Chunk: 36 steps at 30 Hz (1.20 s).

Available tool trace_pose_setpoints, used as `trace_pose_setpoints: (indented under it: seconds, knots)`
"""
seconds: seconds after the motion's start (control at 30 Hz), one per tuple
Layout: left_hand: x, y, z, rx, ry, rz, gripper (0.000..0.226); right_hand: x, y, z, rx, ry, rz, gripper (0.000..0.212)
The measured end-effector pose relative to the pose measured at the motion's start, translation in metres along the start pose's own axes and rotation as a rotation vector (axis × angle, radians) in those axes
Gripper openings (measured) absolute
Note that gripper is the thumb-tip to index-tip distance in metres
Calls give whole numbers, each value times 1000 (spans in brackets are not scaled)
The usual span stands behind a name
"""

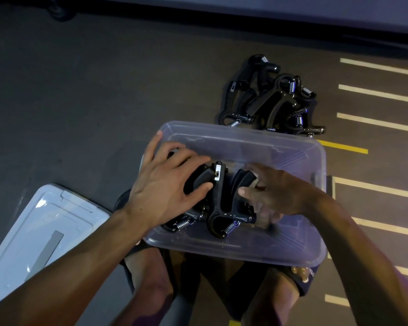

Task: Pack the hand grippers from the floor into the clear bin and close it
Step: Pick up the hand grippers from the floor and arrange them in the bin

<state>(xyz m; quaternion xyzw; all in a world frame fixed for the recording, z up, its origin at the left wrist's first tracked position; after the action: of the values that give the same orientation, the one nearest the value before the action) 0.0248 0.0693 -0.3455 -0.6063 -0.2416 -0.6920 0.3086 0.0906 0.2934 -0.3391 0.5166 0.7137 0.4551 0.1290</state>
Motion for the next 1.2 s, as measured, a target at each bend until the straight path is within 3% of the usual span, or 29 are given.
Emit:
trace_pose_setpoints:
  seconds: [0.07,0.2,0.27,0.37,0.57,0.7,0.87,1.0,1.2]
  knots:
    - [2,-1,-1,23,63,60,48,13,4,-4,-4,-52,41,61]
    - [9,-15,-7,46,94,140,40,52,14,-33,179,-253,160,21]
    - [11,-30,-14,57,92,150,39,75,8,-48,294,-233,295,14]
    - [8,-49,-21,54,105,152,37,100,-25,-58,331,-4,502,19]
    - [2,-54,-25,55,159,169,34,111,-116,-52,92,354,410,42]
    - [2,-56,-25,69,178,159,33,111,-139,-48,-24,333,299,53]
    - [2,-57,-25,75,181,165,32,112,-144,-46,-28,272,285,50]
    - [2,-57,-25,76,172,165,32,124,-132,-49,97,350,427,49]
    - [4,-53,-23,72,139,157,35,133,-70,-57,362,174,681,32]
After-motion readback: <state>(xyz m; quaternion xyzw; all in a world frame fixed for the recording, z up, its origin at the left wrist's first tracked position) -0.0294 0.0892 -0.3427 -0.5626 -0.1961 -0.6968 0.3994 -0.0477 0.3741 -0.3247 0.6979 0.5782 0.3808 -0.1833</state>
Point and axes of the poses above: each hand's wrist, its own y-axis away from the middle knuckle, its own x-axis out of the back of the hand, z = x × y, the point moved 3 cm from there along -y, towards the middle knuckle, and after that the axes turned 7 degrees about -y, right-handed, at the moved point
